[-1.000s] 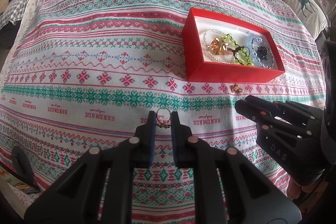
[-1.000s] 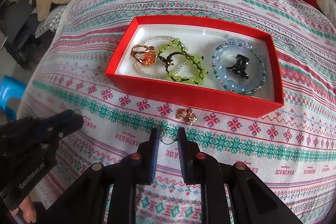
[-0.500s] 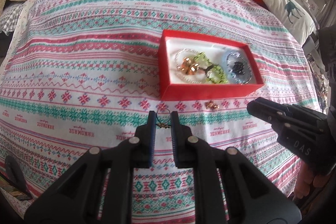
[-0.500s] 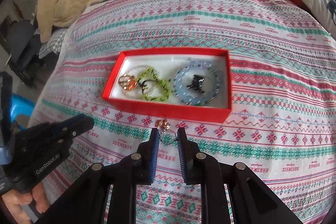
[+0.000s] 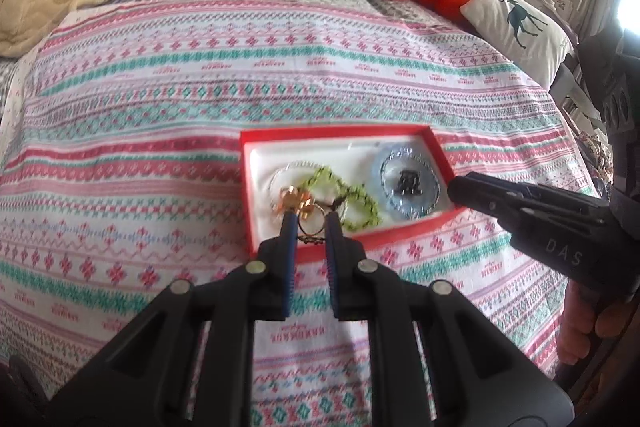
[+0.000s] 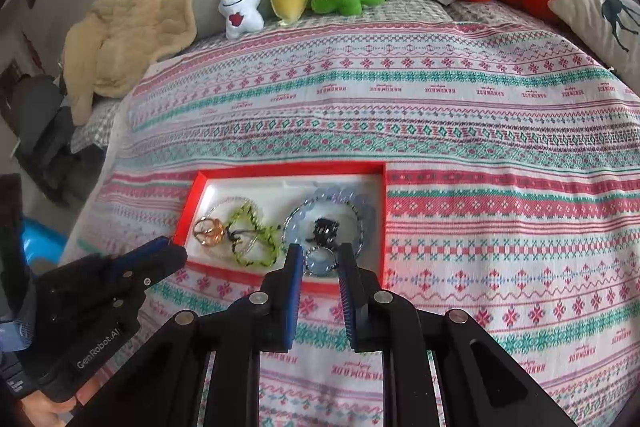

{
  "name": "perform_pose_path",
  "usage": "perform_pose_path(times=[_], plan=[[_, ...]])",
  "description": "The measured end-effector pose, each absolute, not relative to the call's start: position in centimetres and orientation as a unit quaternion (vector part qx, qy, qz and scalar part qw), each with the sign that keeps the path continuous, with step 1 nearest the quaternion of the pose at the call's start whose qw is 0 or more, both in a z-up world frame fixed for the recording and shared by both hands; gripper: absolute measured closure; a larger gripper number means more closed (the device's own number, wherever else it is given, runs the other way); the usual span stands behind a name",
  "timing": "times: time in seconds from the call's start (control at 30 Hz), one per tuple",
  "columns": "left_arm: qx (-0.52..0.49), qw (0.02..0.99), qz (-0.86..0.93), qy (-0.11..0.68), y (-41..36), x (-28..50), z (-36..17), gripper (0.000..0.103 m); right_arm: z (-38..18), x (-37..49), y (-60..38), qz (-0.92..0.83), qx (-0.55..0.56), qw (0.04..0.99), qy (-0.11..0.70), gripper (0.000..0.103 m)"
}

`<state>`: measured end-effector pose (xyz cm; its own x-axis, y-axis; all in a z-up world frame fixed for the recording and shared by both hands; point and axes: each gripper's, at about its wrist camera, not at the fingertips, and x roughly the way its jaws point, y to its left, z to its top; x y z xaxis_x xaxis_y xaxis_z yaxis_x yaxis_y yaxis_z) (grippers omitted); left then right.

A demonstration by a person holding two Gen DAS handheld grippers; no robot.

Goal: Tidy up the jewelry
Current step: 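Carry both rings into the red box and open both tools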

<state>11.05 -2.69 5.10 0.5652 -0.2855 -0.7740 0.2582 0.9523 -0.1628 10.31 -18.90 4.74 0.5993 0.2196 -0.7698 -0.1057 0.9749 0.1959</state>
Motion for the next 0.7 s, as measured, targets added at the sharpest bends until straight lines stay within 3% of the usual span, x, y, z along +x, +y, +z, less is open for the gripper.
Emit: perform_pose_path(times=[0.53, 0.7], plan=[[-0.003, 0.897, -0.155, 0.415, -6.2, 14.9, 3.0, 0.087, 2.9, 13.3, -20.0, 0.096, 0.083, 0.89, 0.437, 0.084], [-0.01, 0.895, -0.146, 0.422, -6.1, 15.4, 2.6, 0.076, 2.9, 13.5, -20.2, 0.097, 0.088, 0.89, 0.437, 0.084]])
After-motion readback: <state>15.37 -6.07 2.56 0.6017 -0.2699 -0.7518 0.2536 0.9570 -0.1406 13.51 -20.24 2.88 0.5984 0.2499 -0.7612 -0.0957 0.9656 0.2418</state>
